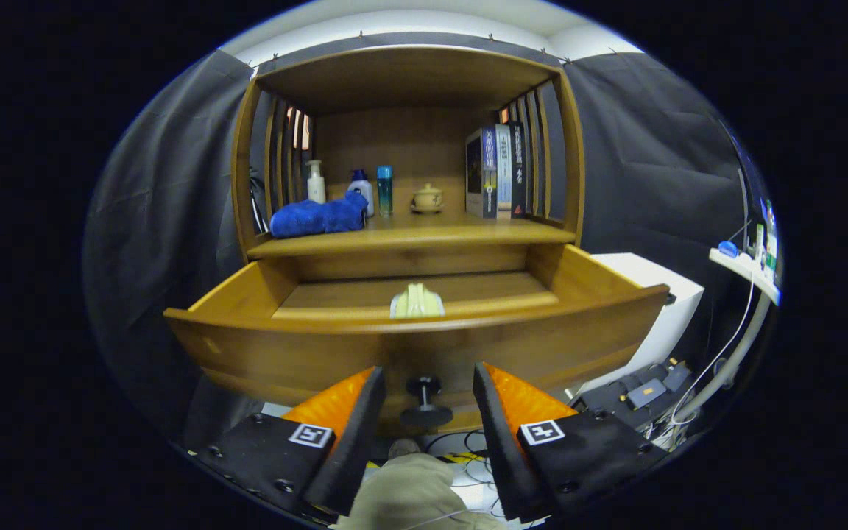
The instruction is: Pull open the drawer, take out the items inside it, and place them on the countertop above the cabinet.
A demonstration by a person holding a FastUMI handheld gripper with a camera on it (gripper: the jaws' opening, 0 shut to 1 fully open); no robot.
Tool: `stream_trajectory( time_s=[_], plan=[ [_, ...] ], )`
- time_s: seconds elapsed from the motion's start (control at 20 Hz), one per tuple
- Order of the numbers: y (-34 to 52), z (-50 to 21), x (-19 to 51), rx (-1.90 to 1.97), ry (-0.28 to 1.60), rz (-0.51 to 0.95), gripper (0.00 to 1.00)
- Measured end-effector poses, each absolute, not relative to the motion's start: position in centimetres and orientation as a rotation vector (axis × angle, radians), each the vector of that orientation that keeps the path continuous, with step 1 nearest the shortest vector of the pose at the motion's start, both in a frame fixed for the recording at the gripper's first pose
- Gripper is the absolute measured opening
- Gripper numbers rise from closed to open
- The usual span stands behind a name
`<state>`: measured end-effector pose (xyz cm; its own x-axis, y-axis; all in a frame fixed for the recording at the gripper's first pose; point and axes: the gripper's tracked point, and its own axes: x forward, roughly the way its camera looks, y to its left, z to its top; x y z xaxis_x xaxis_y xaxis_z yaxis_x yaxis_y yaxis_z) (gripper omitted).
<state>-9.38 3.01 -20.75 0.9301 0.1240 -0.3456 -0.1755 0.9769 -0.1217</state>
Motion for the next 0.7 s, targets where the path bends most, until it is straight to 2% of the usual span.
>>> stream_trajectory(
  time_s=[0.1,0.15,0.3,0.7],
  plan=[
    [3.4,-17.5,-8.7,-0.167,0.306,0.161,0.79],
    [3.6,-16.2,-8.2,-0.166,0.3,0.164,0.81],
    [5.7,-14.6,-7.2,-0.128,0.357,0.204,1.0],
    [8.4,-15.0,1.6,-0.214,0.595,0.262,0.99]
  ],
)
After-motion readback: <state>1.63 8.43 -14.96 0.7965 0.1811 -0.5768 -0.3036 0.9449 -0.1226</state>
